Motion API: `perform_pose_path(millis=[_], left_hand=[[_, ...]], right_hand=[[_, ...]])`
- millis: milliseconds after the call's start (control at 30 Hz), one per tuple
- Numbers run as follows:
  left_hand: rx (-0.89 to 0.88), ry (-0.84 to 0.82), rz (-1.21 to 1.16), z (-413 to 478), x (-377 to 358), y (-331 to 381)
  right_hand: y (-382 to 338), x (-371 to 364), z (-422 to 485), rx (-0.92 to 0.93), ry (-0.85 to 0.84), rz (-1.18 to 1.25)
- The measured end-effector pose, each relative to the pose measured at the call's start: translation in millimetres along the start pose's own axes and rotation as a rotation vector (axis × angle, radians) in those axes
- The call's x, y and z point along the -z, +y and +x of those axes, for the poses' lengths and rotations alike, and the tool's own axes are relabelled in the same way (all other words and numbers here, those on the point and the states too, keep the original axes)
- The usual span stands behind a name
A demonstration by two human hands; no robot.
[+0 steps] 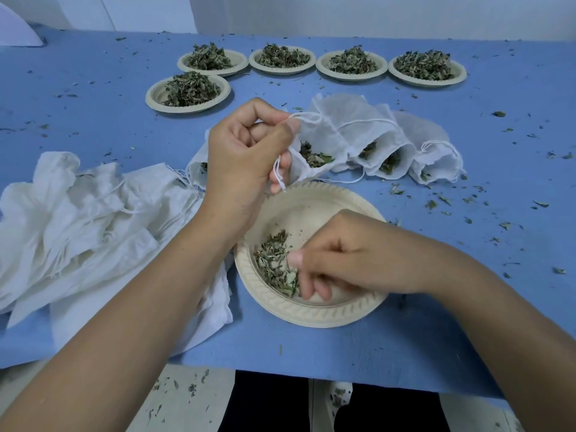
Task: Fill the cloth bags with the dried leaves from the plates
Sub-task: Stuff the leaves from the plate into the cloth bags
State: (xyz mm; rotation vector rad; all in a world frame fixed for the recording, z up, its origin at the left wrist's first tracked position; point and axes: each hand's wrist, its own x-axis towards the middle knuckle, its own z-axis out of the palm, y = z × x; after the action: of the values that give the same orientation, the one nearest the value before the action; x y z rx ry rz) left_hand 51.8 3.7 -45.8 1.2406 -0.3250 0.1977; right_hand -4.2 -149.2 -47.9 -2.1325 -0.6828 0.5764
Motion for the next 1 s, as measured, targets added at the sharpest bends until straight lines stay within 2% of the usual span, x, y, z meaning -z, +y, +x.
perform_pose_path(millis=[67, 133, 233, 333, 400, 667, 800, 867, 933, 1000], left_hand=[[-0.006, -0.001, 0.006, 0, 0, 0], [-0.011, 0.001, 0.013, 1, 0, -1], [-0.017, -0.011, -0.011, 1, -1, -1], [-0.022, -0.031, -0.025, 1, 0, -2], [-0.025, -0.039, -0.017, 1, 1, -2], [-0.019, -0.046, 0.001, 1, 1, -3], [-0.022, -0.041, 0.009, 1, 1, -2], [-0.023, -0.027, 0.018, 1, 1, -1], [-0.024, -0.014, 0.03, 1, 1, -1], [-0.031, -0.012, 0.05, 0, 1, -1]], right_hand=[[-1, -8, 5, 0.054, 0.031, 0.064], [-3, -10, 8, 0.061, 0.139, 0.162], [-1, -9, 11, 0.116, 0.292, 0.049], [-1, -13, 12, 0.112, 0.162, -0.167], [-2, -16, 14, 0.132, 0.104, -0.221], [-7, -19, 16, 0.271, 0.066, -0.214], [-4, -20, 15, 0.308, 0.11, -0.21], [-5, -18, 13, 0.293, 0.141, -0.117], [-8, -11, 8, 0.246, 0.205, 0.195], [-10, -2, 3, 0.288, 0.288, 0.5]])
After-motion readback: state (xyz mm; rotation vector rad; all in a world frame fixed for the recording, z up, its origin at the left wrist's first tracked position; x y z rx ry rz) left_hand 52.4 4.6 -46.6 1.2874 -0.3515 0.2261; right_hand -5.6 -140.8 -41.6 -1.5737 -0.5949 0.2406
